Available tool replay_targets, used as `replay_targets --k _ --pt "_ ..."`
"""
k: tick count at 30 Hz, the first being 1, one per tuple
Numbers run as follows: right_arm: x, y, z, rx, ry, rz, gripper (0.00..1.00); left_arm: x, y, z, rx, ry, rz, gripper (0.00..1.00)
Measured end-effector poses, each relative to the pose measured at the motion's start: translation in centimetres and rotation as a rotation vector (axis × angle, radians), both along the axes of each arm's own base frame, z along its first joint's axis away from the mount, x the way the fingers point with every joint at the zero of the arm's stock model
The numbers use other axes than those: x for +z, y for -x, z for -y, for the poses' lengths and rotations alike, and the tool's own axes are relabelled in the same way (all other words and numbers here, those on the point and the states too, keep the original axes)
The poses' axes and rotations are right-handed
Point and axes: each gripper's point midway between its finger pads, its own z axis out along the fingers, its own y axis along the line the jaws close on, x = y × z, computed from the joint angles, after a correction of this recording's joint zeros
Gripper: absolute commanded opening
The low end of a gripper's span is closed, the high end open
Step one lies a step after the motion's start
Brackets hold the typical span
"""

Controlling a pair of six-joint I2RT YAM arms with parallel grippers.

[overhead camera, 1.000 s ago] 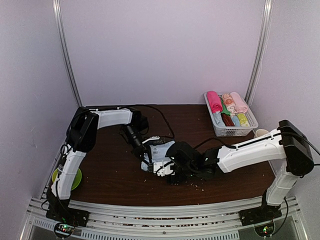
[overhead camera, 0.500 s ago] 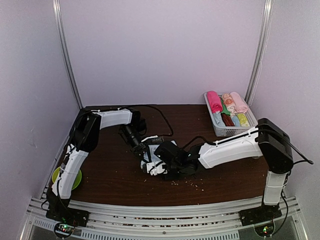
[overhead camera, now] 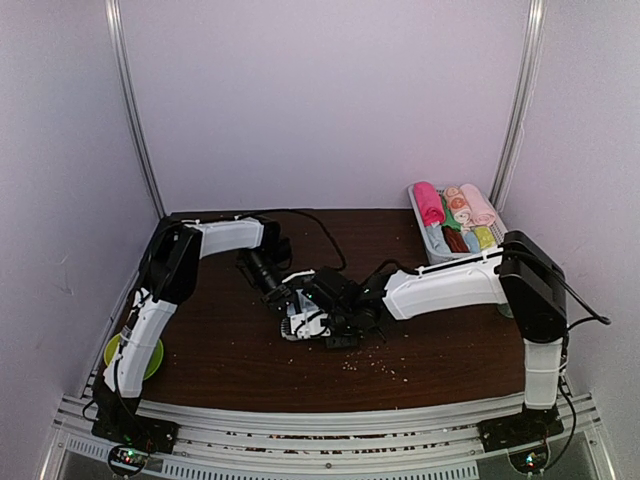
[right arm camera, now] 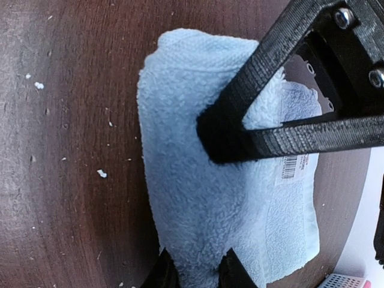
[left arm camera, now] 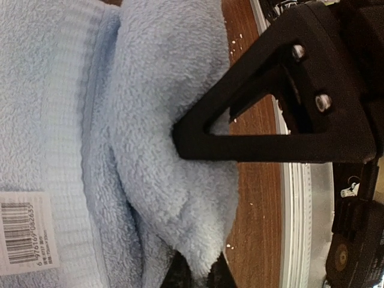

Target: Roll the towels

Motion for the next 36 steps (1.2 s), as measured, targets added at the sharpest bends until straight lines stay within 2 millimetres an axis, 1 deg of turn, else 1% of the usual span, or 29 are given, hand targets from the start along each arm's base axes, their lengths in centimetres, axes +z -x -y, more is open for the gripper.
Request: replay_targets --k 1,2,4,5,7,9,12,14,16,17,19,23,26,28,32,34,36 --pt "0.0 0.0 0.0 0.002 0.000 -0.013 0.21 0.0 0.0 0.0 0.002 0.002 0.005 0.17" --pt "0.1 0.0 -0.1 0.002 -0.002 -0.025 0.20 0.1 -0.1 -0.1 0.006 0.006 0.014 0.28" --pt "0.2 -0.1 -0.2 0.003 -0.009 -0.054 0.20 0.6 -0.2 -0.4 0.015 0.015 0.045 0.45" --pt "0.2 -0.2 -0.2 0.002 -0.012 -0.074 0.20 1.0 -0.3 -0.8 0.029 0.014 0.064 0.49" --pt "0.1 -0.2 0.0 0.003 -0.014 -0.107 0.20 2.4 -0.7 -1.6 0.053 0.023 0.105 0.54" --pt "0.1 -0.2 0.2 0.003 -0.016 -0.145 0.20 4.4 -1.5 -2.4 0.080 0.054 0.176 0.57" --pt "0.2 -0.1 0.2 0.005 -0.024 -0.200 0.21 8.0 -2.3 -3.7 0.121 0.118 0.307 0.58" --pt "0.3 -0.2 0.2 0.004 -0.027 -0.236 0.21 9.9 -2.3 -4.5 0.137 0.158 0.403 0.59" --pt "0.3 -0.3 0.2 0.001 -0.028 -0.283 0.22 10.8 -1.7 -5.0 0.141 0.187 0.480 0.59" --pt "0.3 -0.3 0.2 -0.003 -0.031 -0.307 0.22 10.9 -1.4 -5.2 0.140 0.197 0.514 0.59" --pt "0.4 -0.6 0.1 -0.013 -0.039 -0.360 0.22 10.3 -0.6 -5.7 0.141 0.206 0.582 0.59" --pt "0.6 -0.8 0.0 -0.024 -0.050 -0.453 0.23 7.9 0.2 -6.8 0.136 0.188 0.713 0.59" --pt "0.7 -0.9 -0.3 -0.033 -0.060 -0.521 0.26 6.6 0.7 -7.3 0.122 0.174 0.795 0.60" --pt "0.8 -1.1 -0.5 -0.042 -0.067 -0.562 0.26 6.5 0.8 -7.1 0.103 0.171 0.845 0.60" --pt "0.9 -1.6 -0.7 -0.058 -0.081 -0.627 0.27 6.9 0.8 -5.5 0.049 0.195 0.969 0.61" --pt "1.0 -1.8 -0.7 -0.069 -0.090 -0.658 0.28 6.8 1.3 -4.9 0.018 0.197 1.012 0.62" --pt "1.0 -2.0 -0.8 -0.081 -0.099 -0.688 0.29 6.1 2.4 -4.1 -0.032 0.193 1.058 0.63"
